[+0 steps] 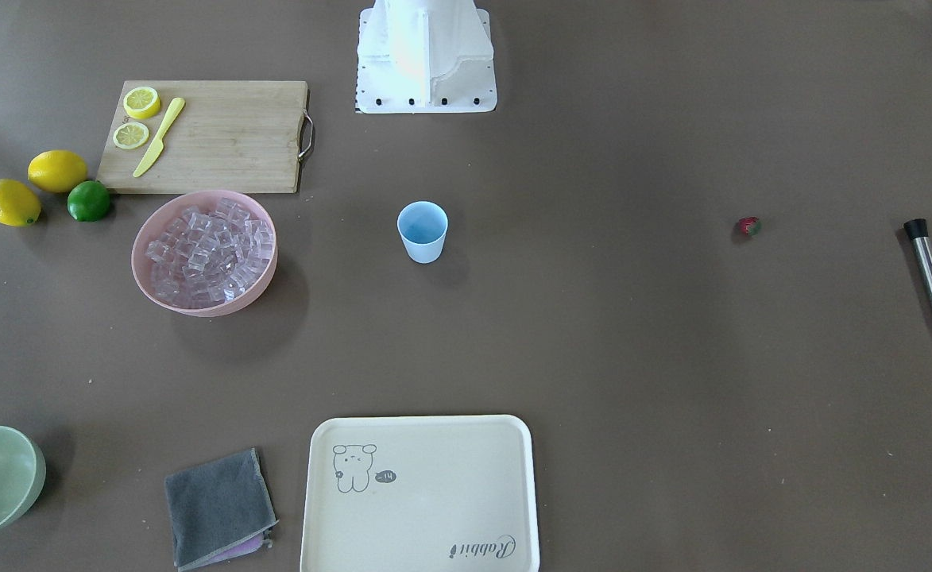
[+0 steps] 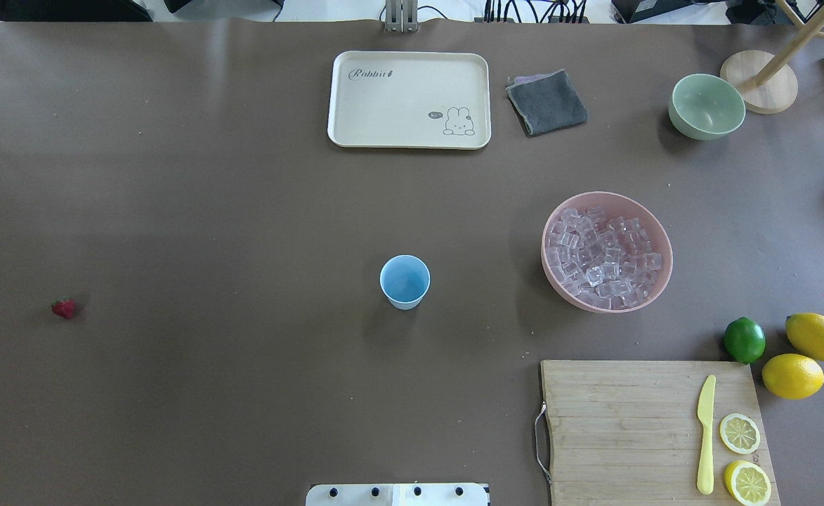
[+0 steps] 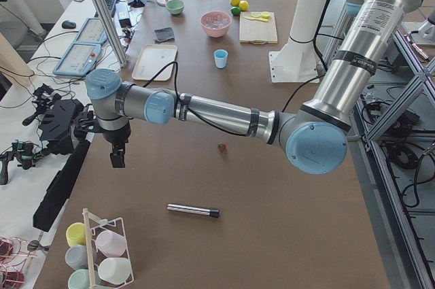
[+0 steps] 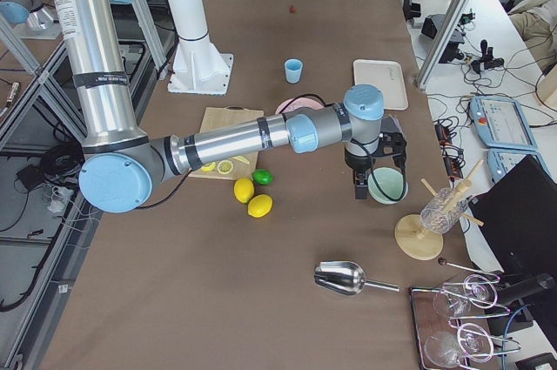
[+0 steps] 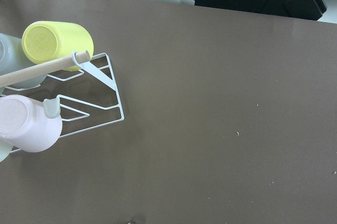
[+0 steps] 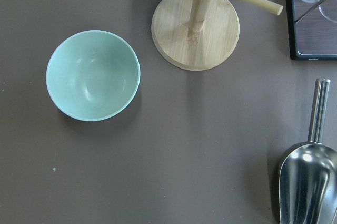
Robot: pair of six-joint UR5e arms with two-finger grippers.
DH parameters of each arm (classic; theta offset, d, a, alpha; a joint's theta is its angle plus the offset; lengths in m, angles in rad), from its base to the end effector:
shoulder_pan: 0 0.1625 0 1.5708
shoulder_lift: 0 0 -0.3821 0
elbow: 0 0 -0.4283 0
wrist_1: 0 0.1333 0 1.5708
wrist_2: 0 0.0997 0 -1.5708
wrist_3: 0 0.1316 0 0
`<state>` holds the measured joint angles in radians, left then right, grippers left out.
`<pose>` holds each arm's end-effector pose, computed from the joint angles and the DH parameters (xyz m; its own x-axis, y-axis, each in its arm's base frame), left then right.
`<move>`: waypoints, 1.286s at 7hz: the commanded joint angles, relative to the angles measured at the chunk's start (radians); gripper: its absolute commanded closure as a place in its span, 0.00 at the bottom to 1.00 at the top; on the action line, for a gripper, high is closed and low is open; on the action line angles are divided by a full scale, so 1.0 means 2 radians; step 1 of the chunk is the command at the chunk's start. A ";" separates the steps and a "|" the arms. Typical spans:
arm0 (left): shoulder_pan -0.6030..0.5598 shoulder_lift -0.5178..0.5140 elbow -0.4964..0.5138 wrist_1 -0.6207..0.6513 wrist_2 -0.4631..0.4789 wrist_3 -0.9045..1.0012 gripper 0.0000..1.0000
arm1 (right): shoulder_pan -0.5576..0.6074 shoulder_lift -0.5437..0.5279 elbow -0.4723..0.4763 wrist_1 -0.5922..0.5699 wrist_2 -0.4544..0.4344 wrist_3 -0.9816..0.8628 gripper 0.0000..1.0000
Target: Mash ice and strawberries in cup
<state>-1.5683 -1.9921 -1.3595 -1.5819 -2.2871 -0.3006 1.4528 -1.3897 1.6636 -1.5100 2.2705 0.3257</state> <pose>-0.0452 -0.6943 0.4969 0.7208 -0.1495 -0.6768 0.2209 0.9751 0.0198 -0.0234 -0.6099 0.4848 0.7318 0.0158 0.6814 -0.1298 0.9847 0.1166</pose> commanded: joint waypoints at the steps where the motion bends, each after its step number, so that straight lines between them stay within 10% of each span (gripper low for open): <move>1: 0.000 0.004 -0.004 -0.003 -0.002 0.001 0.02 | 0.002 0.000 0.001 0.000 -0.003 0.002 0.00; 9: 0.003 0.018 -0.018 -0.019 0.003 0.002 0.02 | 0.001 0.012 0.013 -0.001 -0.002 -0.003 0.00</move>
<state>-1.5636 -1.9651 -1.3906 -1.6211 -2.2830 -0.2968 1.4552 -1.3715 1.6889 -1.5119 2.2614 0.3210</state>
